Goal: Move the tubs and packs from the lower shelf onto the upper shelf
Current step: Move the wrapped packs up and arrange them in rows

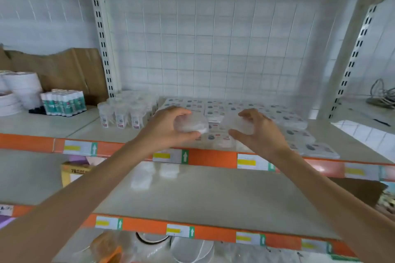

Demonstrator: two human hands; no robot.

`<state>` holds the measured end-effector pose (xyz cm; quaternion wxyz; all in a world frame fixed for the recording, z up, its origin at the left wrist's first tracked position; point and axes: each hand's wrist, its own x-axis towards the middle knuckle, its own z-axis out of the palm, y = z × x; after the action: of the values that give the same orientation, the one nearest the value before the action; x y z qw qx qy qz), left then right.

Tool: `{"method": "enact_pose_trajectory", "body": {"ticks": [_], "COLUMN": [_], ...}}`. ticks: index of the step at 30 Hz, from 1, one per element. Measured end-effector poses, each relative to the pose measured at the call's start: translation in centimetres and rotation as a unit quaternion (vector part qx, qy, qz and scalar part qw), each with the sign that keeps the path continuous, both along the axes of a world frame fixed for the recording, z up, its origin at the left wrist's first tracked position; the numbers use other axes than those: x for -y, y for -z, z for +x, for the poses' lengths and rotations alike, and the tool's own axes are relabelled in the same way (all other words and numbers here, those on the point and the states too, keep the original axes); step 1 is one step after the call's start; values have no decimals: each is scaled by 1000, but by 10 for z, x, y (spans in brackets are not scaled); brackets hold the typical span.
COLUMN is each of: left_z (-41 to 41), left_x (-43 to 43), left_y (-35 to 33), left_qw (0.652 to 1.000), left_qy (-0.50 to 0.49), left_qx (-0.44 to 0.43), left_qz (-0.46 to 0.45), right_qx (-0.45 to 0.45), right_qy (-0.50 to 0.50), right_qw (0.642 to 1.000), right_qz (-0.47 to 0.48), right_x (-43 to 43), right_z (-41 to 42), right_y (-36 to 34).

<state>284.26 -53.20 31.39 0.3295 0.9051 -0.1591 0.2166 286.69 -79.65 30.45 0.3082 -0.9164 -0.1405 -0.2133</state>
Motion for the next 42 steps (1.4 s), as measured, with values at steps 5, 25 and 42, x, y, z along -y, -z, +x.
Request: {"method": "enact_pose_trajectory", "body": {"ticks": [5, 25, 42], "left_z": [57, 154, 133], "left_x": [-13, 15, 28], "left_y": [-20, -31, -27], "left_qw": [1000, 995, 998], "left_qy": [18, 96, -4], "left_qx": [-10, -25, -12], "left_qz": [13, 19, -63], "right_qx": [-24, -24, -178], "right_qy": [46, 88, -155], "right_qw": [997, 992, 928], "right_qz": [-50, -83, 287], "right_x": [4, 2, -30], "right_z": [67, 164, 116], "right_y": [-17, -23, -35]}}
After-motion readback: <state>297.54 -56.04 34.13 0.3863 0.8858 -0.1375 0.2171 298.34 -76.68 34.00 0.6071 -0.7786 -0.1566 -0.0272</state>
